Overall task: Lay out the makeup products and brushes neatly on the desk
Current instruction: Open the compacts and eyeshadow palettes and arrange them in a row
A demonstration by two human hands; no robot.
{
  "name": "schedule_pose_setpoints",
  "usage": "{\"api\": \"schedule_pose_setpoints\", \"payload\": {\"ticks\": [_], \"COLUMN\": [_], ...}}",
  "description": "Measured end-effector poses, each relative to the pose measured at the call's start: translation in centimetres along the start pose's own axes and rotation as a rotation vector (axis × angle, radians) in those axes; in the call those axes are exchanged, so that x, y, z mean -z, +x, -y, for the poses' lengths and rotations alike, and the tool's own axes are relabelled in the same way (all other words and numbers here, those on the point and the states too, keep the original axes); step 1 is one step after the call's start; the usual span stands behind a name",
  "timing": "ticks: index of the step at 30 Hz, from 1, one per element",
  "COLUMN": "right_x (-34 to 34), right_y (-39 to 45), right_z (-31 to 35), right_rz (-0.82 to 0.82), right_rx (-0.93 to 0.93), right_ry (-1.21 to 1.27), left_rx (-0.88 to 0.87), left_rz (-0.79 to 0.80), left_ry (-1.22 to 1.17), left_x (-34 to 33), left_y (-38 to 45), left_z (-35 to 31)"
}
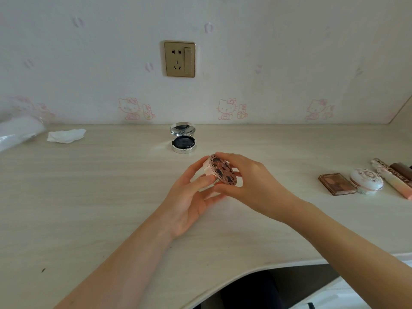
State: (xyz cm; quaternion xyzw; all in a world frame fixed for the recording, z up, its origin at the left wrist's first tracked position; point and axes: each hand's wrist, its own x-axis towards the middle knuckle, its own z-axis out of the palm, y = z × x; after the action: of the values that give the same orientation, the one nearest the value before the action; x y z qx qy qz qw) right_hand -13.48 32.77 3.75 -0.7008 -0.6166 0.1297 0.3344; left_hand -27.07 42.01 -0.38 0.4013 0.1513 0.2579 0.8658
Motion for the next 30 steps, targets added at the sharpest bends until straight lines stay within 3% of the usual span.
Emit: {"api": "schedule_pose_setpoints", "payload": {"ticks": [10,20,30], "right_x": [1.5,2.6,2.8], "right_y": [0.3,1.4,2.2], "right_z": [0.6,-0.1,-1.0], "right_rz": [0.047,0.150,0.127], "right_rx": [0.041,-0.044,0.048], "right_ry": [0.023,0.046,-0.109], "left_rx": [-0.010,-0.008,-0.036], "left_rz": [0.036,0.052,-0.090], "left_ry": [-0.007,0.015,0.150], "left_x": [0.3,0.5,0.2], "left_y": [-0.2,-0.2,-0.1], "left_z": [-0.3,-0.3,0.2]}}
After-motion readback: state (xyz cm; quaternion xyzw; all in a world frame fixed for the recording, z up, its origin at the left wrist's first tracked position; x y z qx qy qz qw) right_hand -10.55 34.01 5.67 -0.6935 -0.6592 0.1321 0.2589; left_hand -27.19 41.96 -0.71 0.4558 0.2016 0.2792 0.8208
